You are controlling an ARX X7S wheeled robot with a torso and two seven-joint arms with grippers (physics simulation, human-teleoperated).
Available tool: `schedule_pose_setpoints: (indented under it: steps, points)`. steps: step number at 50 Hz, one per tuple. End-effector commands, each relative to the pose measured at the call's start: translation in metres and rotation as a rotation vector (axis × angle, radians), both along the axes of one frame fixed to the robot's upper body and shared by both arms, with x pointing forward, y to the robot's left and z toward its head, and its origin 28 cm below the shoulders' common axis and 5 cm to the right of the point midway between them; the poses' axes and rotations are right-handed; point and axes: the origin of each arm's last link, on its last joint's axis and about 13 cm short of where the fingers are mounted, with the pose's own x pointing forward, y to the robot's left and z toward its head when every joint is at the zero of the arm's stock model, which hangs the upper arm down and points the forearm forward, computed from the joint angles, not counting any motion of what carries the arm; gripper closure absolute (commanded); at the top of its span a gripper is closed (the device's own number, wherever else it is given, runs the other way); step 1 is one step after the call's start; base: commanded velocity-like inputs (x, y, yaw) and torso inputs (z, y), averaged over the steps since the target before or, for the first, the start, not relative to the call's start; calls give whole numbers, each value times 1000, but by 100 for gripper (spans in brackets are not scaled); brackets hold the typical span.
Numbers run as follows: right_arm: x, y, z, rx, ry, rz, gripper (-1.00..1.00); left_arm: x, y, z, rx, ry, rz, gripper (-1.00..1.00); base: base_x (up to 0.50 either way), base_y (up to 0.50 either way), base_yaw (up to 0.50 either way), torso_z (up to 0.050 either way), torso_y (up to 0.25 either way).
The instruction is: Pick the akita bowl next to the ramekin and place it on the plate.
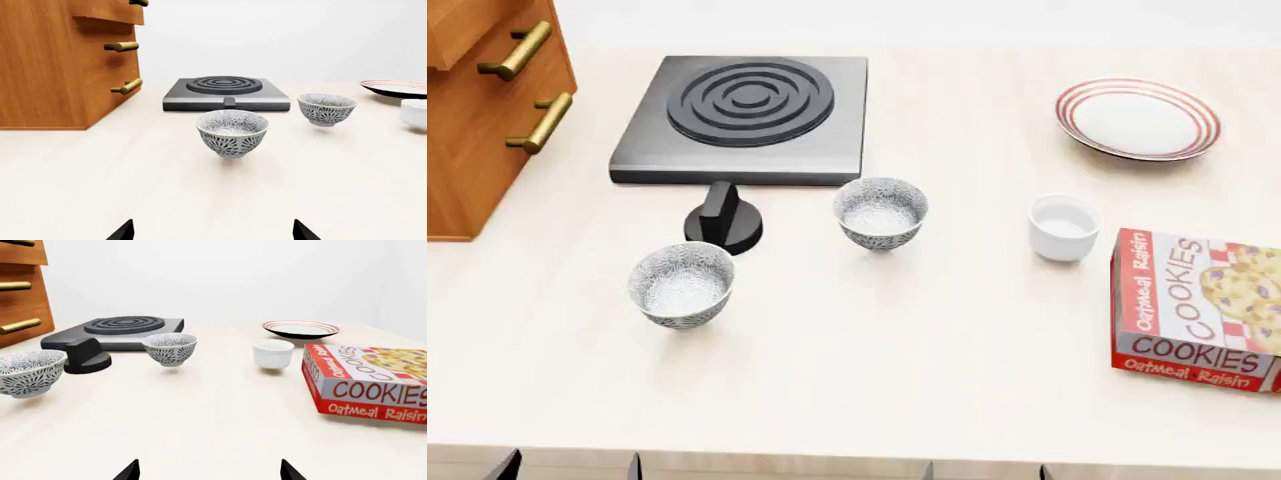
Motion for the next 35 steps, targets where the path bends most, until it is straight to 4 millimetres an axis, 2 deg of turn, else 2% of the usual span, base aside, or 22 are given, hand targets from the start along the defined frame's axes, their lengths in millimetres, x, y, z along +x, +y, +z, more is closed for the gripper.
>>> schedule_pose_setpoints:
  steps: [1, 15, 16, 17, 20, 22, 25, 28, 35]
  points:
    - [0, 1, -1, -1, 2, 2, -100, 0, 0, 0, 0, 1, -1, -100, 0, 0, 0, 0, 0]
    - [1, 0, -2, 3, 2, 3, -100, 1, 0, -1, 11, -3, 1, -100, 0, 0, 0, 0, 0]
    - [36, -20, 13, 34, -153, -43, -100, 37, 12, 13, 21, -150, -13, -100, 0, 0, 0, 0, 0]
    - [1, 0, -2, 5, 0, 3, -100, 0, 0, 0, 5, -4, -1, -100, 0, 0, 0, 0, 0]
    - [-1, 4, 5, -55, -34, -11, -100, 0, -2, 4, 167, -49, 56, -100, 0, 0, 0, 0, 0]
    - [-1, 2, 15, -34, -68, -44, -100, -7, -3, 17, 54, -70, -15, -100, 0, 0, 0, 0, 0]
    - [-4, 0, 28, 10, -70, -55, -100, -13, -5, 33, 196, -165, 12, -100, 0, 0, 0, 0, 0]
    - [-10, 2, 44, 50, -75, -26, -100, -23, -5, 58, 186, -242, -10, -100, 0, 0, 0, 0, 0]
    - [-13, 2, 72, 38, -104, 11, -100, -26, -1, 81, 194, -238, -47, -100, 0, 0, 0, 0, 0]
